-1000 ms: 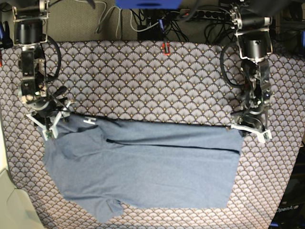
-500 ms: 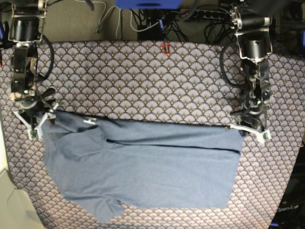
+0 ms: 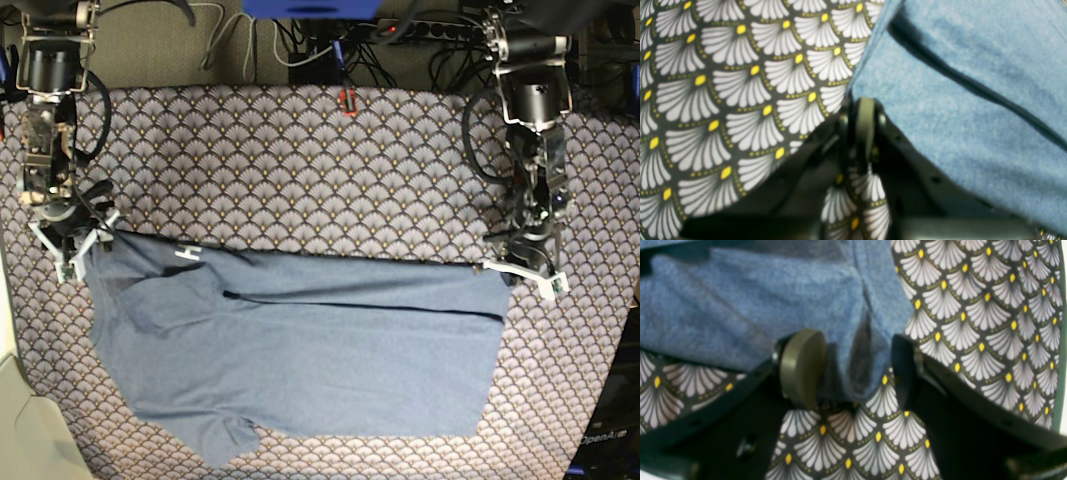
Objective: Fold the T-shirt properly
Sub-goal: 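Move both grippers back to the folded edge and grasp it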
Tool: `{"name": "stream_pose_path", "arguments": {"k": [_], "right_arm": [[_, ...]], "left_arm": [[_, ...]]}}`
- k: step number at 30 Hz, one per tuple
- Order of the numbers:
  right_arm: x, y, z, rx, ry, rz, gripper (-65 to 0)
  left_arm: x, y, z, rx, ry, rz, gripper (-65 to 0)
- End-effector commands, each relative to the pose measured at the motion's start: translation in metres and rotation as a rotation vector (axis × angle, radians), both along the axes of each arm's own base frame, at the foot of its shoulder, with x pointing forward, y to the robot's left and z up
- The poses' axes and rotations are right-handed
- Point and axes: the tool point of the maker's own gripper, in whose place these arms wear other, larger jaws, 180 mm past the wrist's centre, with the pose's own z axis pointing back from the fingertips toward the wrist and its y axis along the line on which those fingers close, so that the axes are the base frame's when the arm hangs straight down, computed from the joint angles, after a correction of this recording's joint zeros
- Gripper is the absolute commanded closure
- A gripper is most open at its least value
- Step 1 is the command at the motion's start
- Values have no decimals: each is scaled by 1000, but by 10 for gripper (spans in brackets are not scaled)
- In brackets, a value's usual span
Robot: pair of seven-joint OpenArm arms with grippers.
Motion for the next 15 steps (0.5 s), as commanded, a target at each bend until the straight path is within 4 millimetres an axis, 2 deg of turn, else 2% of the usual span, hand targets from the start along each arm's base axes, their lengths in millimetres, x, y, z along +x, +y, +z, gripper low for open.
{"name": "stream_pose_path", "arguments": {"k": [1,5,8,11,13,14,15], "right_arm": [[8,-6,12,-20,-29,1,-361],[7,-5,10,-13,-26,-1,-334],[6,0,7,-4,-21,2,-276],[-3,0,0,-1,-2,1,-149],[-4,1,-2,2,2,1,-35],[-4,2,-2,5,1,-2,0],[-5,3,-3,12,1,-5,0]], "left_arm": [[5,4,6,11,1,-3,-3],[5,4,6,11,1,-3,-3],[5,3,7,9,1,-6,-3],[5,1,6,9,3,-9,-3],[4,0,5,6,4,-9,-3],[4,0,5,7,4,-10,-3],[4,0,5,6,4,-9,-3]]}}
